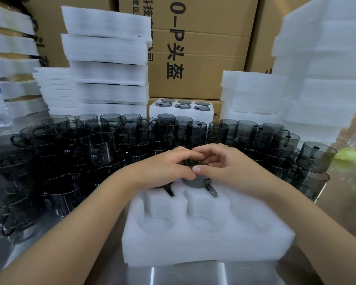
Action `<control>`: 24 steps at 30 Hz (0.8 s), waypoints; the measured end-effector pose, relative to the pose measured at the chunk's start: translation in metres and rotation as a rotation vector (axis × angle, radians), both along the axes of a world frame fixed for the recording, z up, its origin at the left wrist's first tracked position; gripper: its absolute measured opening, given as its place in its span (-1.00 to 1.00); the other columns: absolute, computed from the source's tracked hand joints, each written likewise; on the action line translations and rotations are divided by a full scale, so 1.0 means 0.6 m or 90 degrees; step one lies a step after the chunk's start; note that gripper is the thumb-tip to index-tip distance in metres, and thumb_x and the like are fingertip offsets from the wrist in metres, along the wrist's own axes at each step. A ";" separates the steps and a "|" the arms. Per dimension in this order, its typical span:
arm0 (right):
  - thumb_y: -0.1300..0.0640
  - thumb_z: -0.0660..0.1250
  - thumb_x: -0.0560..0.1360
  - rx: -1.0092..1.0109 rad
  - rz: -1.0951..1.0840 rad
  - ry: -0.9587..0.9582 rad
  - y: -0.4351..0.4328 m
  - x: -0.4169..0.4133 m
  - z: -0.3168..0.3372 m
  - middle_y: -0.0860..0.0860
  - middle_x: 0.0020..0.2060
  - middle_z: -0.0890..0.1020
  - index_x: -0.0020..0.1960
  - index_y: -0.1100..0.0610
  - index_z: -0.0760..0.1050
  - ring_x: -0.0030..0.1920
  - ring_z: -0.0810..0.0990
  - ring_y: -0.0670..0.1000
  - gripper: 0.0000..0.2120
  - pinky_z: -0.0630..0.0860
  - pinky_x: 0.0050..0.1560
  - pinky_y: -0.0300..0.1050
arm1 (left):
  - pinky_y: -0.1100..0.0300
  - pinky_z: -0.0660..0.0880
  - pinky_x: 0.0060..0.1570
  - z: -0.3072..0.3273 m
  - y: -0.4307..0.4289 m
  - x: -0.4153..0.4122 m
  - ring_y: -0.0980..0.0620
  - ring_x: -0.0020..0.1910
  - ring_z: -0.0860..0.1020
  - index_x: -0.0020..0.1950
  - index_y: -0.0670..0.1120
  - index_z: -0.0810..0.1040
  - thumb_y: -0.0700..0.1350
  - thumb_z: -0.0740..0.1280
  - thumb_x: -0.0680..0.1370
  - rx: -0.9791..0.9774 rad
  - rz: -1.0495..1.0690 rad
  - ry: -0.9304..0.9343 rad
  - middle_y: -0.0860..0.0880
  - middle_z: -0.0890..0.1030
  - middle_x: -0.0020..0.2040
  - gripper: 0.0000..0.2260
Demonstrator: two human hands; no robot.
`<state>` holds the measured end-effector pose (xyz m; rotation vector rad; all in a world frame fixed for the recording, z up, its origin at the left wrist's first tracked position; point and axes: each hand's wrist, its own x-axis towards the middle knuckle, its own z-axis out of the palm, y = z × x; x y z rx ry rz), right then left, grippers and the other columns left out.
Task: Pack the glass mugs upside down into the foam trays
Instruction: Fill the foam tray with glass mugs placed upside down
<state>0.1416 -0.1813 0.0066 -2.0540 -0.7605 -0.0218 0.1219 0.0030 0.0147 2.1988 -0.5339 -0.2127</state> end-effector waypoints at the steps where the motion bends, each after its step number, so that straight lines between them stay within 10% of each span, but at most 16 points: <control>1: -0.04 0.46 0.38 -0.011 -0.001 -0.005 0.000 0.000 0.000 -0.16 0.06 0.56 0.01 -0.27 0.53 -0.01 0.58 -0.27 -0.75 0.48 0.05 -0.40 | 0.25 0.28 0.32 0.001 0.002 0.000 0.18 0.31 0.36 0.22 0.20 0.42 0.00 0.29 0.30 0.003 0.004 0.000 0.11 0.40 0.29 -0.53; 6: -0.04 0.41 0.43 -0.054 -0.015 -0.015 0.000 0.001 -0.002 -0.16 0.06 0.58 0.07 -0.21 0.55 0.03 0.57 -0.25 -0.78 0.47 0.11 -0.33 | 0.17 0.32 0.37 0.004 0.014 -0.003 0.26 0.29 0.42 0.35 0.12 0.44 -0.04 0.41 0.47 0.035 -0.013 -0.003 0.19 0.48 0.31 -0.55; 11: 0.00 0.32 0.52 -0.064 -0.154 -0.135 -0.002 0.006 -0.004 -0.21 -0.13 0.62 -0.08 -0.17 0.57 -0.14 0.52 -0.30 -0.92 0.36 -0.14 -0.52 | 0.29 0.42 0.20 0.011 0.032 -0.001 0.34 0.09 0.54 0.06 0.28 0.57 0.04 0.46 0.44 0.064 0.013 -0.014 0.29 0.62 0.08 -0.76; 17: -0.22 0.20 0.52 -0.200 -0.204 -0.060 -0.008 0.011 -0.007 -0.32 -0.52 0.50 -0.17 -0.09 0.58 -0.46 0.43 -0.34 -0.71 0.29 -0.46 -0.47 | 0.19 0.40 0.31 0.007 0.037 0.006 0.25 0.20 0.51 0.30 0.16 0.46 0.27 0.49 0.25 0.126 0.080 0.029 0.18 0.57 0.22 -0.35; 24: -0.27 0.28 0.44 -0.209 -0.210 -0.015 -0.009 0.020 -0.009 -0.31 -0.54 0.48 -0.25 -0.05 0.56 -0.51 0.42 -0.30 -0.69 0.26 -0.56 -0.41 | 0.17 0.44 0.26 0.009 0.034 0.005 0.23 0.15 0.53 0.23 0.19 0.50 0.21 0.48 0.34 0.155 0.083 0.050 0.21 0.57 0.18 -0.51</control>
